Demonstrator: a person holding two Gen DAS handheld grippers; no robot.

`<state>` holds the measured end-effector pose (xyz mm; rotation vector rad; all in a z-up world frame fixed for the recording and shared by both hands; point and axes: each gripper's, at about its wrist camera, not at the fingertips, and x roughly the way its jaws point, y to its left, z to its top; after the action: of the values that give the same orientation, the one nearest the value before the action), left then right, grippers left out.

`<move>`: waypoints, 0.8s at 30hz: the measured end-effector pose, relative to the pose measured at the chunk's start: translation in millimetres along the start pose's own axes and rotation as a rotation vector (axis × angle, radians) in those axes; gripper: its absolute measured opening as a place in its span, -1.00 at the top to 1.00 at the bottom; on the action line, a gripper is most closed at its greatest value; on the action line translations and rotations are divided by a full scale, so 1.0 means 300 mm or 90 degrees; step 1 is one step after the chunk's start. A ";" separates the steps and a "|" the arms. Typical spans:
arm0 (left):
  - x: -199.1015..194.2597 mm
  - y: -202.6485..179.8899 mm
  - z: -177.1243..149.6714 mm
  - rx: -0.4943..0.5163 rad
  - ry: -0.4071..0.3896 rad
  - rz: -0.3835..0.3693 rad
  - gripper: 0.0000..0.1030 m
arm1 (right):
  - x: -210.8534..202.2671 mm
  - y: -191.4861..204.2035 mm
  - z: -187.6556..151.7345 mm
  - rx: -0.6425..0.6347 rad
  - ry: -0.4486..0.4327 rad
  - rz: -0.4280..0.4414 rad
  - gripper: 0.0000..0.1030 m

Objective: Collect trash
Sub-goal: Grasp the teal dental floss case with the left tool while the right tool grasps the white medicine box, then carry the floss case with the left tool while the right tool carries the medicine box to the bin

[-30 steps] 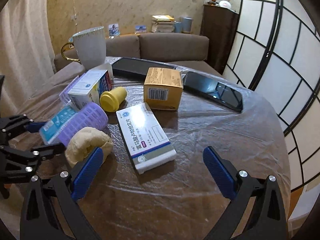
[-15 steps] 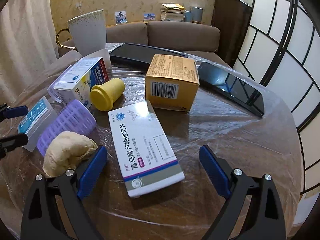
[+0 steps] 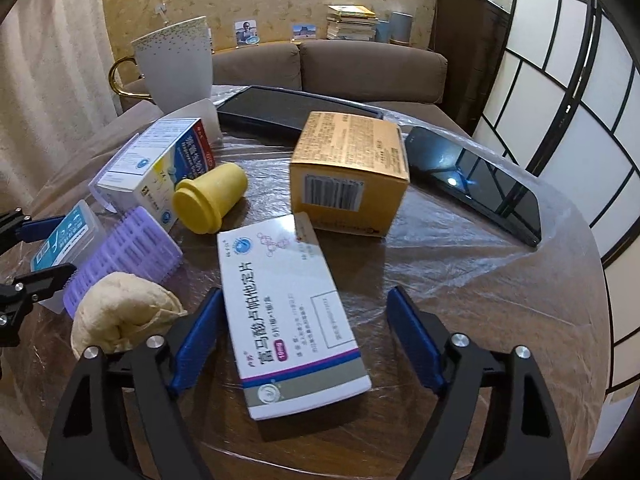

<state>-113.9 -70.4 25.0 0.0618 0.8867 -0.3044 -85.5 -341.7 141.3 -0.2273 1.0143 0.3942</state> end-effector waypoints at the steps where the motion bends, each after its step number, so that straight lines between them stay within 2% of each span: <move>1: 0.002 -0.001 -0.001 0.000 0.002 -0.001 -0.20 | -0.002 0.001 -0.001 -0.001 0.000 0.001 -0.50; 2: 0.004 -0.003 -0.002 0.001 0.004 -0.002 -0.12 | -0.005 0.005 0.000 -0.003 0.000 0.002 -0.42; 6: 0.007 -0.010 -0.007 0.003 0.007 0.000 -0.09 | -0.021 0.006 -0.003 0.001 -0.001 0.002 -0.03; 7: 0.007 -0.011 -0.007 0.003 0.007 0.000 -0.09 | -0.024 0.003 -0.005 0.004 0.000 0.001 0.01; 24: -0.006 -0.018 -0.020 -0.004 0.011 -0.009 -0.09 | -0.147 -0.013 -0.120 0.084 -0.018 0.028 0.01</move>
<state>-121.1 -74.0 23.0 0.0530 0.9062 -0.3149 -132.3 -367.8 160.8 -0.0801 1.0142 0.3682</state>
